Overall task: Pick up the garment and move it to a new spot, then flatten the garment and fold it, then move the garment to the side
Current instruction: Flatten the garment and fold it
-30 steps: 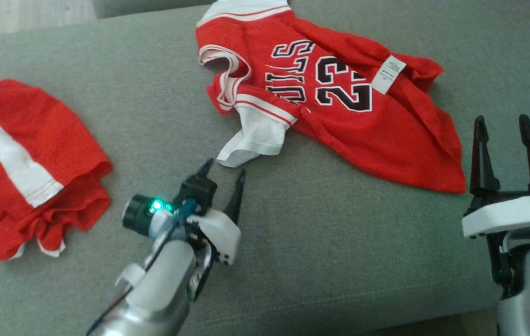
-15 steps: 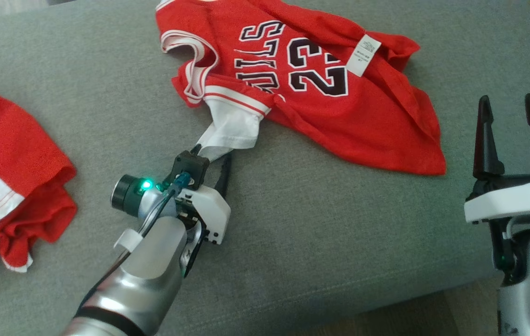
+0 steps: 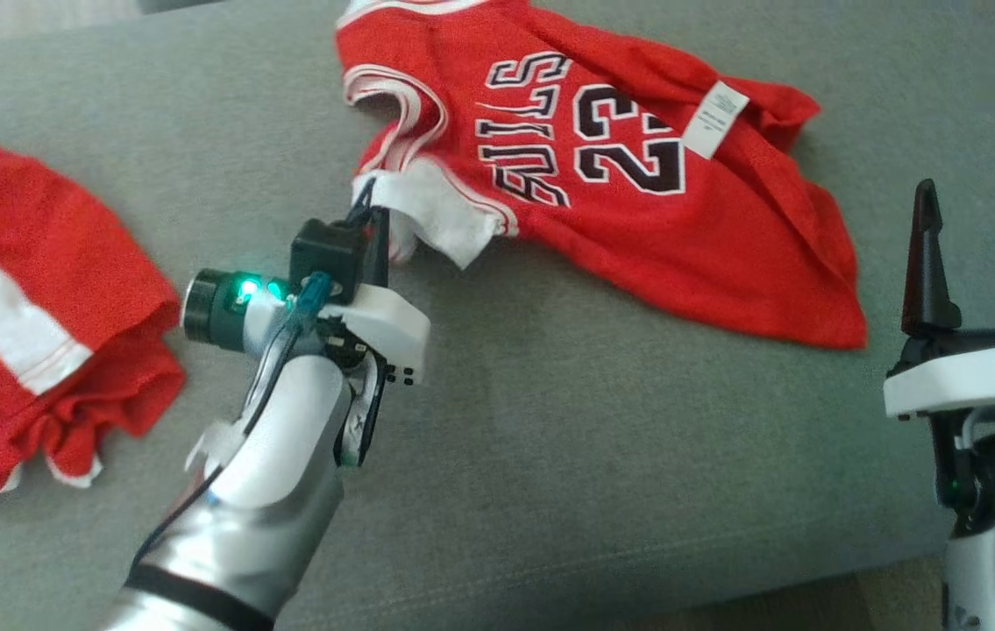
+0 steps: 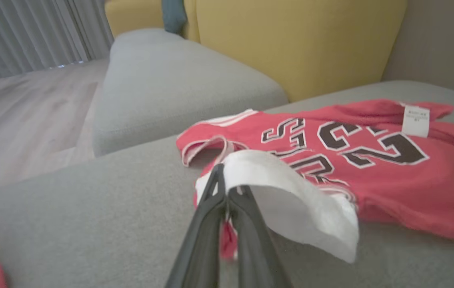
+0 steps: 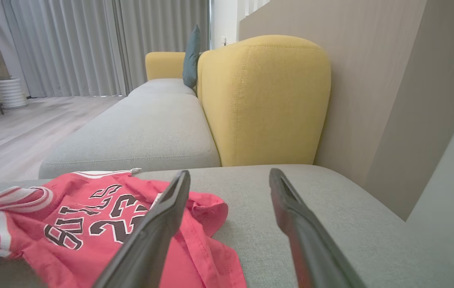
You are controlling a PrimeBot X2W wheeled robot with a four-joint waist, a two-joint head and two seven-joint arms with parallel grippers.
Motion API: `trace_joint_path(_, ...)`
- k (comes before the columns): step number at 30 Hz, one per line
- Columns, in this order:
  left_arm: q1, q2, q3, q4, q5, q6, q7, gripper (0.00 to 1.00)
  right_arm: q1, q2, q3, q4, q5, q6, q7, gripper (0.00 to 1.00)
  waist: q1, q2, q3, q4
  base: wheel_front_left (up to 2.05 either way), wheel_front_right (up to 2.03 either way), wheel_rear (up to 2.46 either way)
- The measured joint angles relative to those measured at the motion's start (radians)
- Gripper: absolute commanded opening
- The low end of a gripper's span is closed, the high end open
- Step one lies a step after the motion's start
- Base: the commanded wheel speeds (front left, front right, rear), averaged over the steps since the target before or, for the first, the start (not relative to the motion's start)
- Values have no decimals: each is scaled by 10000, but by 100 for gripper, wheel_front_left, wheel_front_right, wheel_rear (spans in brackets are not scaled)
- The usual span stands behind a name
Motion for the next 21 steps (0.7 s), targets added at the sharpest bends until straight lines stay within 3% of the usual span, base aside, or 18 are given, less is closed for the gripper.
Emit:
trace_joint_path(4, 713, 169, 458, -1356, 510, 276, -13, 0, 25, -2, 4, 92, -15, 0, 2, 100, 0, 0, -231, 358, 0, 0, 0)
trace_joint_path(13, 2022, 247, 1068, -3156, 1335, 328, -15, 0, 97, -2, -17, 226, -102, 0, 107, 100, -1, 0, -839, 1082, 0, 0, 0)
trace_joint_path(21, 3374, 255, 1149, -3764, 1682, 370, -15, 0, 718, 0, -40, 447, -102, 0, 297, 100, -1, 0, -1369, 1481, 0, 0, 0)
